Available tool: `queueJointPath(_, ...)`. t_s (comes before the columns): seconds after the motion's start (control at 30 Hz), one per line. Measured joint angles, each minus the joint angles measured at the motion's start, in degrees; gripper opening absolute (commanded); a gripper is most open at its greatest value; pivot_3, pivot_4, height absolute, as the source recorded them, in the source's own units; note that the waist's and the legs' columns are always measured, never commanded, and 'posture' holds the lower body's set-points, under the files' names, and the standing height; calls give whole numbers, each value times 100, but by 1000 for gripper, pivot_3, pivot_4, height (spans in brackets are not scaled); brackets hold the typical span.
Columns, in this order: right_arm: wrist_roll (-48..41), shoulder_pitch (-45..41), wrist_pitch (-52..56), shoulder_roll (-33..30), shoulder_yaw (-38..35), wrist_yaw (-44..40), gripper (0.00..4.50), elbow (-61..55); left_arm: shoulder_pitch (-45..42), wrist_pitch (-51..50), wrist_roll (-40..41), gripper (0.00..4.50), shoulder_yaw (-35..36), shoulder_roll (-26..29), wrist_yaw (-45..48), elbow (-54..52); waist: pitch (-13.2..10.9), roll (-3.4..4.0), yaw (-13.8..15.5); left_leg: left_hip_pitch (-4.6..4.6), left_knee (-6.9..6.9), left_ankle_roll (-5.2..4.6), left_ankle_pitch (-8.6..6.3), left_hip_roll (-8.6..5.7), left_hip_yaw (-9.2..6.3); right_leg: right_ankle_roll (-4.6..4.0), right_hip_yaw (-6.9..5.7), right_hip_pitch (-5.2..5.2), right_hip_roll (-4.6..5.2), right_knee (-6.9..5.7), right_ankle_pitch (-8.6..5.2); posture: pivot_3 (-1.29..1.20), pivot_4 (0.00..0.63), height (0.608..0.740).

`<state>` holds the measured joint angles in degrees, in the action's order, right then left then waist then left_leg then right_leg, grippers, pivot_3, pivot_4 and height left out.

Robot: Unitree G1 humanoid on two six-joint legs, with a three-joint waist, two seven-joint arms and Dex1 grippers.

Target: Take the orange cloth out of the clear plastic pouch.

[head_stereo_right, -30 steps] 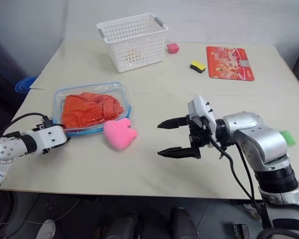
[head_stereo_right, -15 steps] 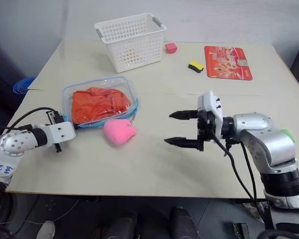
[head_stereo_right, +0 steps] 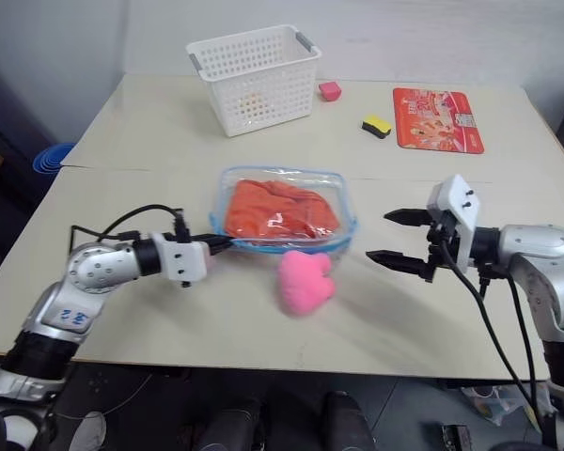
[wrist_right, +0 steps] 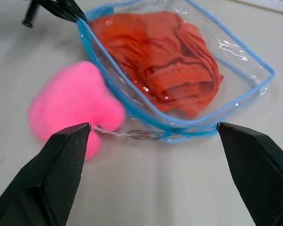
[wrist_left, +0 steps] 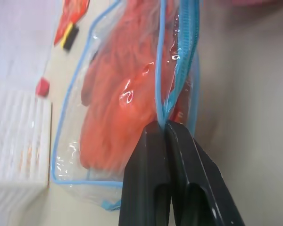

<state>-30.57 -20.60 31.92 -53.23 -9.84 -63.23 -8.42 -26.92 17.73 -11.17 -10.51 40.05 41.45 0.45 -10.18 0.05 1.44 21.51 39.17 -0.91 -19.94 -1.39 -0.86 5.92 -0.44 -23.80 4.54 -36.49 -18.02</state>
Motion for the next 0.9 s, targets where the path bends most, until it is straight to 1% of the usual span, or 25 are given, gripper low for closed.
queueJointPath(0.1, 37, 350, -104, -155, -200, -108, 4500, 35, -558, 154, -173, 27, -420, -484, 51, 405, 0, 0, 12, 0, 2, -4, 3, -4, 4, 3, 0, 1, -3, 0, 2, 0, 150, 740)
queueJointPath(0.17, 89, 475, -196, -243, -278, -117, 4500, 85, -825, 244, -358, 27, -653, -699, 50, 685, 0, 0, 7, -1, 3, -7, 4, -5, 10, 6, 0, 1, -4, -1, 3, 0, 150, 740)
queueJointPath(0.27, 234, 631, -349, -266, -426, -77, 4500, 117, -922, 199, -591, 27, -895, -895, 61, 911, 0, -1, -39, -12, 1, -7, 4, 2, 34, 7, 2, 0, -13, -4, 3, 0, 150, 740)
queueJointPath(0.37, 407, 778, -504, -267, -427, 1, 4500, 122, -766, -165, -605, 658, -964, -991, 153, 806, -1, -1, -44, -18, 2, -4, 9, 7, 39, 7, 19, 0, -14, -11, 3, 0, 150, 740)
queueJointPath(0.57, 423, 766, -628, -266, -435, 38, 4500, 127, -186, -1039, -452, 2456, -911, -956, 458, -155, -1, -1, -14, -27, 3, -3, 10, 6, 43, 7, 47, 1, -11, -14, 3, 0, 150, 740)
queueJointPath(0.7, 600, 627, -857, -267, -396, 8, 4500, 256, -19, -1834, -289, 3697, -598, -850, 574, -749, 0, -1, -11, -28, 3, -3, 10, 6, 45, 7, 50, 1, -11, -4, 3, 0, 150, 740)
queueJointPath(0.77, 833, 450, -1145, -271, -280, 0, 4500, 410, 72, -2527, 79, 4392, -282, -825, 704, -1159, -1, -1, -27, -30, 3, -3, 10, 7, 46, 7, 52, 0, -11, -5, 3, 0, 150, 740)
queueJointPath(0.83, 1042, 318, -1386, -273, -134, -19, 4500, 514, 80, -3209, 606, 4451, 34, -775, 917, -1530, -1, -1, -27, -29, 3, -2, 11, 8, 44, 7, 50, 0, -11, -4, 3, 0, 150, 740)
queueJointPath(0.9, 1287, 185, -1735, -307, 53, -91, 4500, 666, 10, -4165, 1512, 4451, 439, -740, 1279, -1907, -1, -1, -29, -29, 3, -2, 11, 8, 44, 7, 50, 0, -10, -5, 3, 0, 150, 740)
